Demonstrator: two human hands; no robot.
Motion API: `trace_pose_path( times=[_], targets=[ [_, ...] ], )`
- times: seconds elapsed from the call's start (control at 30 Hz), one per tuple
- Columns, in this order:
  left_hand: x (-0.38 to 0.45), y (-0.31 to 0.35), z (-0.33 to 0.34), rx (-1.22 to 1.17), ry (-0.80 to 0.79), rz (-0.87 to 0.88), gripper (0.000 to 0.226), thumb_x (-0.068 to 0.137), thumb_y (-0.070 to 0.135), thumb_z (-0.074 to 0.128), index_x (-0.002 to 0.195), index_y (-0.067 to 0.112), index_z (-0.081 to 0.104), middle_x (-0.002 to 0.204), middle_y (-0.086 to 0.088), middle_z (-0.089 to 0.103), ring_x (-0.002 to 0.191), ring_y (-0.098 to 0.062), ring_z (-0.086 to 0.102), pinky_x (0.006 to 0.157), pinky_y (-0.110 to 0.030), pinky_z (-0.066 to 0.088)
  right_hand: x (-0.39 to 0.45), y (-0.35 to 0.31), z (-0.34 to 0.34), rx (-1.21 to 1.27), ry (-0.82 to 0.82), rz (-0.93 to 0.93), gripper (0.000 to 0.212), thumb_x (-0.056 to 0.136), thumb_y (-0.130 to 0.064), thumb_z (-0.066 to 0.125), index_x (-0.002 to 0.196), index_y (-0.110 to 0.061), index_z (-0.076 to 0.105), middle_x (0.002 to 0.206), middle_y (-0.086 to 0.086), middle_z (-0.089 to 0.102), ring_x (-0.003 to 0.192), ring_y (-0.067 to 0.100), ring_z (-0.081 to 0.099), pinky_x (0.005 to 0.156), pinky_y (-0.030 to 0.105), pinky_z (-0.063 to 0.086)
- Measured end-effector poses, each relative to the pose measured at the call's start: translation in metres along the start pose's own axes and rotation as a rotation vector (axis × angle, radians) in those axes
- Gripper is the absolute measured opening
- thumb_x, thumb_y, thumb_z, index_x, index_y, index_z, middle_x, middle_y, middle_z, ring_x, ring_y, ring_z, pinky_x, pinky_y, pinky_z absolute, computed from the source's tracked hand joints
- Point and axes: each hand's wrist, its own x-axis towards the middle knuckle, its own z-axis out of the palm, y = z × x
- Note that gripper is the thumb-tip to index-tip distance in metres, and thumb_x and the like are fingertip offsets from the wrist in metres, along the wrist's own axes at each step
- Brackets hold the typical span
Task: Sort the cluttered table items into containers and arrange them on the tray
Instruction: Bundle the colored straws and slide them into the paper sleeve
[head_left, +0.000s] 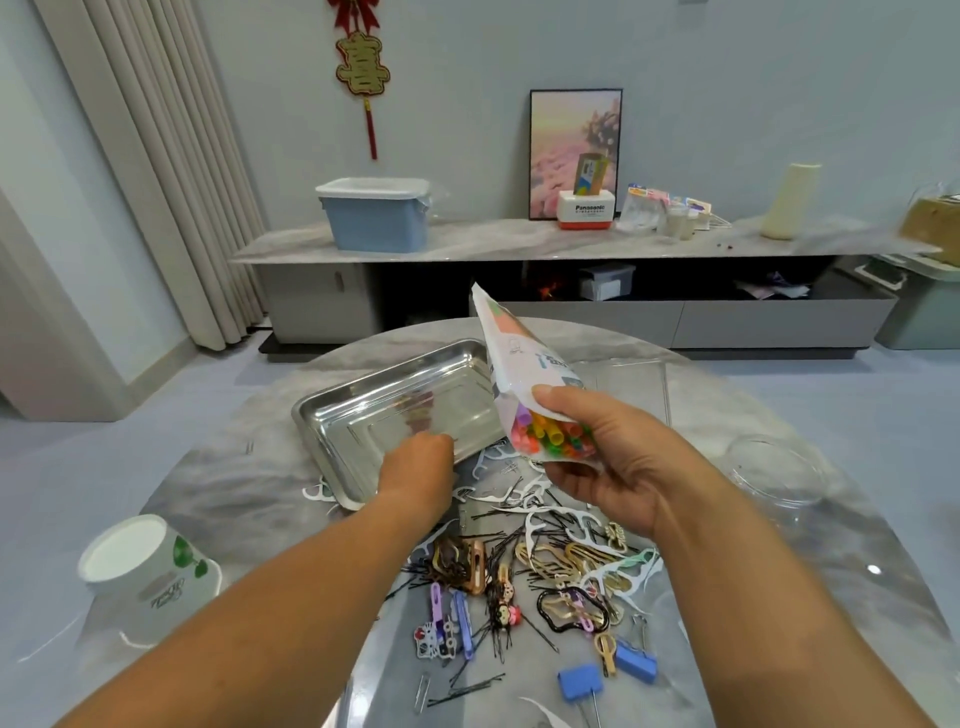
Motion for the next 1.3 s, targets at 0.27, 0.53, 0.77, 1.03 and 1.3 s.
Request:
trace_pose_path(
  times=[0.27, 0.53, 0.77, 1.03, 1.3],
  targets=[
    [-0.024, 0.018, -0.049, -0.679, 0.358, 0.208, 0.134, 0.065, 0.040, 0.093, 0.157, 0.045, -0.004, 0.165, 0.009, 0.011, 0.153, -0.016, 0.012, 0.121, -0.041, 0.020, -0.005, -0.001, 0.003, -0.102, 0.008, 0.025, 0.040, 0.083, -0.035, 0.080, 0.109, -0.008, 0.068, 0.075, 0.006, 0.076, 0.054, 0.011, 0.067, 0.049, 0.024, 0.053],
    [-0.075, 0.041, -0.133, -1.130, 0.286, 0.597, 0.064, 0.070, 0.023, 0.092, 0.127, 0.023, 0.063, 0.120, 0.007, 0.070, 0.120, -0.018, 0.065, 0.100, -0.042, 0.053, -0.061, -0.060, 0.008, -0.286, -0.125, -0.152, 0.072, 0.086, -0.080, 0.050, 0.094, -0.014, 0.075, 0.079, 0.008, 0.073, 0.058, 0.016, 0.063, 0.049, 0.025, 0.050],
    [-0.112, 0.052, -0.197, -1.388, 0.175, 0.529, 0.052, 0.067, 0.009, 0.091, 0.115, 0.011, 0.073, 0.107, -0.005, 0.077, 0.102, -0.022, 0.074, 0.088, -0.041, 0.060, -0.106, -0.083, 0.012, -0.273, -0.119, -0.406, 0.071, 0.081, -0.088, 0.043, 0.099, -0.026, 0.073, 0.063, -0.002, 0.043, 0.052, 0.012, 0.030, 0.048, 0.024, 0.027],
    [-0.152, 0.044, -0.191, -1.542, 0.072, 0.465, 0.044, 0.074, 0.014, 0.089, 0.116, 0.014, 0.074, 0.112, -0.010, 0.076, 0.106, -0.028, 0.073, 0.089, -0.040, 0.059, -0.130, -0.064, 0.027, -0.445, 0.024, -0.941, 0.024, 0.089, -0.054, 0.064, 0.110, -0.045, 0.074, 0.116, -0.010, 0.070, 0.105, 0.004, 0.066, 0.083, 0.020, 0.052],
    [-0.165, 0.035, -0.161, -1.473, 0.014, 0.460, 0.042, 0.074, 0.015, 0.083, 0.115, 0.020, 0.076, 0.110, -0.009, 0.076, 0.104, -0.028, 0.073, 0.087, -0.041, 0.059, -0.132, -0.046, 0.039, -0.759, -0.156, -0.828, 0.023, 0.079, -0.033, 0.085, 0.101, -0.027, 0.080, 0.123, -0.021, 0.061, 0.110, -0.006, 0.059, 0.081, 0.010, 0.048]
  ],
)
